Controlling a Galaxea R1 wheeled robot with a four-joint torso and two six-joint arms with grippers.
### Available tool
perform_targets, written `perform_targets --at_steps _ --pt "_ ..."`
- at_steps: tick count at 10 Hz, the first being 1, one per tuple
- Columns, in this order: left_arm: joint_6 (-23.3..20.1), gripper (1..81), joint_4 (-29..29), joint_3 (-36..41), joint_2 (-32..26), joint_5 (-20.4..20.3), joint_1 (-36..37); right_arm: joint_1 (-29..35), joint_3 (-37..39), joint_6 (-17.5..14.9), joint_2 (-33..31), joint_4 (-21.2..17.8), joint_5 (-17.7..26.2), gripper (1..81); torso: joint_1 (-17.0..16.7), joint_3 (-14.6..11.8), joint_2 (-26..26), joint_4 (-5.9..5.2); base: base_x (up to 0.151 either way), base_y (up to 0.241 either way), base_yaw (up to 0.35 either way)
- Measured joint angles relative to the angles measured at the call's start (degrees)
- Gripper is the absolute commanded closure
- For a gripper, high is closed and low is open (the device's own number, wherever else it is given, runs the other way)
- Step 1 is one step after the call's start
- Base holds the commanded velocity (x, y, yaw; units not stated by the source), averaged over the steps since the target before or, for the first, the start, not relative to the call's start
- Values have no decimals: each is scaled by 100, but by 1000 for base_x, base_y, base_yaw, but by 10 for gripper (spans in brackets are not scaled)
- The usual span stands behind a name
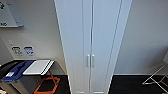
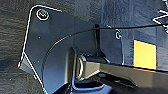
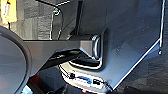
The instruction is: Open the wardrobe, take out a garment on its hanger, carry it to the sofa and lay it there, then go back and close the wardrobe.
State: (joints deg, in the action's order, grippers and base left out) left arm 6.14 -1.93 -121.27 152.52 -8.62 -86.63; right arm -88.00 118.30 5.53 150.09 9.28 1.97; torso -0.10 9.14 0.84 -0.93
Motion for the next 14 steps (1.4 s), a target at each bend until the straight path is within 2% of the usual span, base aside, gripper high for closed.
perform_targets --at_steps 14 --pt "-2 10 0 22 0 -20 55 55 0 28 -221 1 -99 10 17 2 -4 0 97 0 0"
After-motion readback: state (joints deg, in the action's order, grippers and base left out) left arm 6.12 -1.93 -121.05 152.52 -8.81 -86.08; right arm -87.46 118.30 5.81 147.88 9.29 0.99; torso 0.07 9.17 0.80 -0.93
